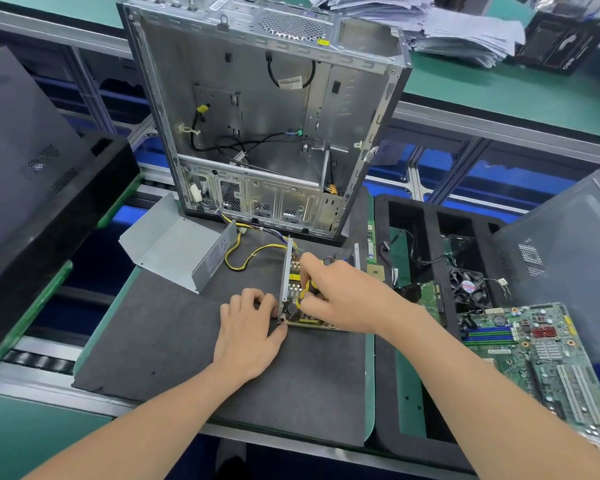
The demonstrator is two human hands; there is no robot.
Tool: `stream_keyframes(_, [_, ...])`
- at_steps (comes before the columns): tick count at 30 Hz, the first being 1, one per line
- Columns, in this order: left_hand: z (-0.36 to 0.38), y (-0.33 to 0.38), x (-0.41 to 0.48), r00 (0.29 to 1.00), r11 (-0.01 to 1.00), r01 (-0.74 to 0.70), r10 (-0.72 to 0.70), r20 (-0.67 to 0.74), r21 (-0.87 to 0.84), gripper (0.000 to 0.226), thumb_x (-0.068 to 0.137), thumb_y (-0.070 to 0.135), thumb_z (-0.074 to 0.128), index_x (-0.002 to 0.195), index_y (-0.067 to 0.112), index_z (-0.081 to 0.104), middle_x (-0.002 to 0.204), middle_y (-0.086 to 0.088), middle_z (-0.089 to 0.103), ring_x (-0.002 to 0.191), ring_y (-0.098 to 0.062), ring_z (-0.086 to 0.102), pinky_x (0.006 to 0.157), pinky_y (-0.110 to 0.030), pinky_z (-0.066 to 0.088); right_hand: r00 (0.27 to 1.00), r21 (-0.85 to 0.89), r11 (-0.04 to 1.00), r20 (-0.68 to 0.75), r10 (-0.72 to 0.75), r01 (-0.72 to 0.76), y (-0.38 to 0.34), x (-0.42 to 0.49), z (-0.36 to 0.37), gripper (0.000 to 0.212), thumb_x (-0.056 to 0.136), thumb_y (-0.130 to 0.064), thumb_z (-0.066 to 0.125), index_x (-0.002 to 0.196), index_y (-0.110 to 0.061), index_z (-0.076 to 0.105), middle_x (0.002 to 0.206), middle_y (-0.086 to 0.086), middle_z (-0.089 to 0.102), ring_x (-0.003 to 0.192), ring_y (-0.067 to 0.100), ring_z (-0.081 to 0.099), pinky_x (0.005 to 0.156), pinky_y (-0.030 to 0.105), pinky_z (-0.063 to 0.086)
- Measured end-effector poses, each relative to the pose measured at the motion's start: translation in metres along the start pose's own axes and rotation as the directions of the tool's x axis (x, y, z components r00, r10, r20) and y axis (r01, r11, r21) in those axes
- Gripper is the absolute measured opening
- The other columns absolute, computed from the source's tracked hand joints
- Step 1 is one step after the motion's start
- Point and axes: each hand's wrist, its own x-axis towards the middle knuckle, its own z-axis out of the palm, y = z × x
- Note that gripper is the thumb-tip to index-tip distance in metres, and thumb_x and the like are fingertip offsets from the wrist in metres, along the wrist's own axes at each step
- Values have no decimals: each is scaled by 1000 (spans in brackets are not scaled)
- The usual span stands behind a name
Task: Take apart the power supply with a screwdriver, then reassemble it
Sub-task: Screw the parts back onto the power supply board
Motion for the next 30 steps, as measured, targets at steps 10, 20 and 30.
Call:
stream_keyframes(10, [-1, -1, 0, 1000, 1000, -11, 11, 19, -11, 21, 84, 51, 53, 92, 35, 41, 109, 10, 37, 95, -20, 38, 86, -38, 36, 1000, 35, 999, 29, 5, -6, 1, 3, 10, 17, 96, -28, 55, 100, -22, 39, 63, -4, 48, 56, 18, 42, 51, 36, 29])
stream_keyframes(20, [0, -1, -1, 1000, 1000, -15, 15, -2, -15, 22, 81, 53, 47, 91, 37, 36, 107, 10, 37, 93, -20, 39, 83, -38, 36, 999, 39, 999, 47, 16, -17, 1, 2, 11, 18, 95, -30, 54, 100, -22, 39, 63, -2, 49, 56, 21, 40, 53, 36, 34])
stream_keyframes(30, [0, -2, -1, 1000, 999, -17, 17, -1, -28, 23, 84, 55, 48, 90, 37, 36, 107, 10, 37, 93, -19, 38, 85, -38, 36, 997, -11, 999, 63, -42, 43, 0, 0, 13, 21, 97, -31, 53, 99, -25, 33, 63, -5, 47, 57, 20, 45, 53, 37, 35])
